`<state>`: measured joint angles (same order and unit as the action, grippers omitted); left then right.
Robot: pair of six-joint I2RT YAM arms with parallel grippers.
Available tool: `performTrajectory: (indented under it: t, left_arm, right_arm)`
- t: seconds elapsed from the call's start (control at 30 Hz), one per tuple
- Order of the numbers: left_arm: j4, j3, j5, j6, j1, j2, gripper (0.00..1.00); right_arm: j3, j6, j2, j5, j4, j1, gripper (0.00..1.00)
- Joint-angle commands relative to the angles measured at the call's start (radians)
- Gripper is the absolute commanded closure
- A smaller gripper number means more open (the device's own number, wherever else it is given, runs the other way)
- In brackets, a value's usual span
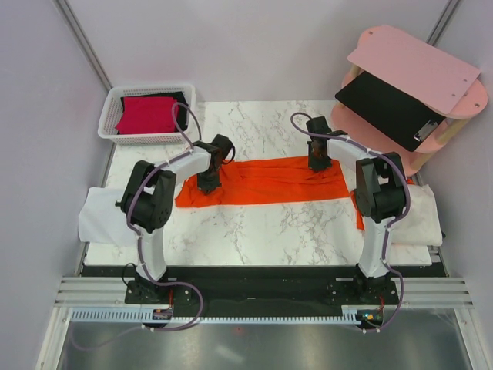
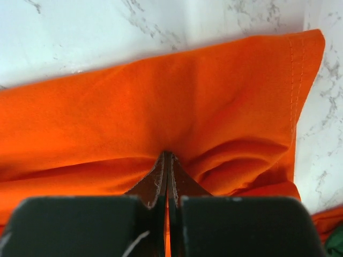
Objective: Fold and stack the t-shirts
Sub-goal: Rotate the tshirt 90 degrees
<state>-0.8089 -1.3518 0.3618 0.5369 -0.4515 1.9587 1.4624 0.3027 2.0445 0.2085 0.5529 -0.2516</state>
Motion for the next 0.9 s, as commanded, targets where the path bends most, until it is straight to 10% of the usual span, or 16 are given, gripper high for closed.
performTrajectory:
  t: [0.0, 0.33, 0.63, 0.87]
  left_arm:
    - [0.002, -0.104, -0.006, 0.005, 0.014, 0.091, 0.98]
    - [-0.101, -0.443, 0.065, -0.101, 0.014, 0.314, 0.98]
    - [-0.231, -1.059, -0.001, -0.202, 0.034, 0.601, 0.98]
    - [-0.156, -1.052, -0.107, -0.190, 0.051, 0.477, 0.98]
  right_arm:
    - [0.000, -0.005, 0.011, 0.061, 0.091, -0.002, 1.00]
    - [-0.209, 0.009, -0.153, -0.012, 0.174, -0.064, 1.00]
    - [-0.336, 0.072, -0.340, -0.168, 0.234, -0.263, 1.00]
    - [-0.369, 0.087, -0.457, -0.261, 0.206, -0.331, 1.00]
